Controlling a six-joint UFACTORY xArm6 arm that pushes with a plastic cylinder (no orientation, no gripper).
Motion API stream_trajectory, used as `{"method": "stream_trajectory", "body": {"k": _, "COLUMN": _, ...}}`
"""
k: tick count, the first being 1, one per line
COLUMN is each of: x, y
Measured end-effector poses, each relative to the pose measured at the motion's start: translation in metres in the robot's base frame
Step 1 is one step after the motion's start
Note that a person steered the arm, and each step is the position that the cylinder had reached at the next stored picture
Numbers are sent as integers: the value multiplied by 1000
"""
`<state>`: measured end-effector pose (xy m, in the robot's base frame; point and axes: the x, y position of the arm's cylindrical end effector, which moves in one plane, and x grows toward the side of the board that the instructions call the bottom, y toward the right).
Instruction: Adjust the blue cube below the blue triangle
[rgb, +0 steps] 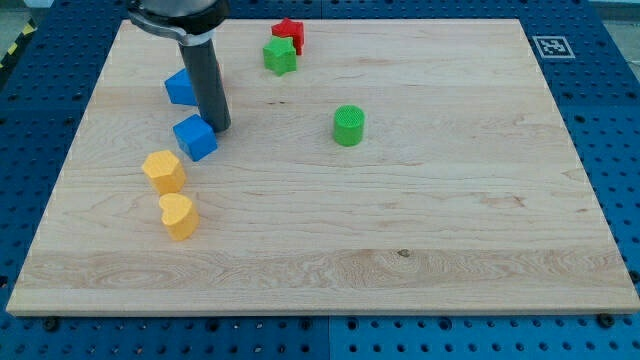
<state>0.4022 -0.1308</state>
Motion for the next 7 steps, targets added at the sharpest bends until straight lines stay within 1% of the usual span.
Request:
{"method": "stream_trajectory", "body": {"k": 1, "x": 0, "y": 13}}
{"method": "stream_trajectory", "body": {"k": 2, "x": 9, "y": 19}}
{"method": "stream_trajectory", "body": {"k": 3, "x": 34, "y": 19}}
{"method": "stream_trajectory", "body": {"k": 4, "x": 46, "y": 19}}
{"method": "stream_trajectory", "body": {"k": 5, "x": 47, "y": 20}}
{"method": "stream_trajectory", "body": {"k": 7, "x": 23, "y": 10}}
